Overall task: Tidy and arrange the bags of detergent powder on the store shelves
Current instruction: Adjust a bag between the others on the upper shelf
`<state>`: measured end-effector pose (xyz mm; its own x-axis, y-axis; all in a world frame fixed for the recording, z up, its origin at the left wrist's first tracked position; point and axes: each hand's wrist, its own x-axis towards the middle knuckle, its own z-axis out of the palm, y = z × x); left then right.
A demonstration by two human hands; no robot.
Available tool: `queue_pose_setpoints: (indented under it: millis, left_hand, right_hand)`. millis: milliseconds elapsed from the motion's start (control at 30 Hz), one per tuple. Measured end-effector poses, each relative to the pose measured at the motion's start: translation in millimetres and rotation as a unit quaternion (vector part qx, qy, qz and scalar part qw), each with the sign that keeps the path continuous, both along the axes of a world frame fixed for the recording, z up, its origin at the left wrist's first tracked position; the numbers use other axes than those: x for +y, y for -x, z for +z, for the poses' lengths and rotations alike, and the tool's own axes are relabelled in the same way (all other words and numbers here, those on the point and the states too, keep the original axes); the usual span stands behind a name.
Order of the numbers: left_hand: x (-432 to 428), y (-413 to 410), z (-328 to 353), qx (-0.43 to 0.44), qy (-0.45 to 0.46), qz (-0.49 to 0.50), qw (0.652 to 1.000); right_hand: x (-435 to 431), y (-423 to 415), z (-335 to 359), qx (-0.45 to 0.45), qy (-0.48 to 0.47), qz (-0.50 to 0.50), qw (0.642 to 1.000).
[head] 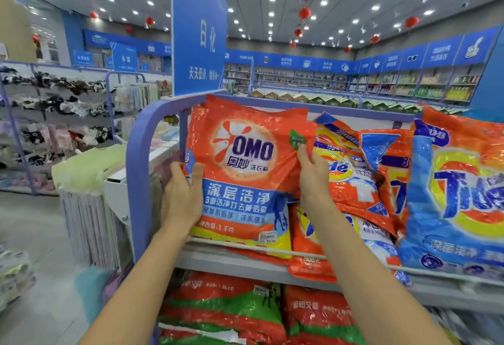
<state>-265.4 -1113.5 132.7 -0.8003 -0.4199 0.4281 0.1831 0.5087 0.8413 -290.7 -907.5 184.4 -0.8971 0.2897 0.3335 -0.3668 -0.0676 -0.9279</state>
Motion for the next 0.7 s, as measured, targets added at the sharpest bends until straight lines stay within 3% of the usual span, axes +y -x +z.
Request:
queue_pose_setpoints:
  millis: [100,233,267,333,400,467,533,700]
  left_hand:
    - [3.2,-2.3,3.6,-0.021,0.001,0.026,0.999]
    - [3.4,-5.8,-2.4,-0.037,-0.023,0.029,0.999]
    - [3.3,-6.1,-3.6,-0.044,-0.021,0.03,0.998]
    - [3.9,-6.0,-3.7,-0.048,-0.013,0.035,0.998]
    - [3.8,-5.8,-3.9,-0.044,-0.01,0.037,0.998]
    - [2.8,-5.7,-4.0,-0.045,-0.01,0.039,0.998]
    - [3.5,-6.2,-3.3,-0.048,-0.014,0.043,0.998]
    - [7.5,-7.1,-0.6,-0.06,-0.028,0.043,0.997]
  right_hand:
    - [16.7,-8.9,22.4,-0.014,-0.034,0.005,0.999]
    - [18.2,-32.2,29.3,0.099,-0.173,-0.098,0.975]
    - [12.5,-40.2,19.1,0.128,-0.247,-0.141,0.95]
    - [-3.2,-52.4,-7.9,0.192,-0.407,-0.22,0.865]
    - [-19.3,-56.9,-33.3,0.242,-0.523,-0.223,0.786]
    - [-29.1,-52.2,-54.0,0.242,-0.596,-0.188,0.742]
    - [-29.5,-43.5,-64.6,0.219,-0.631,-0.164,0.725]
    - [-24.6,-34.2,-64.1,0.192,-0.646,-0.154,0.723]
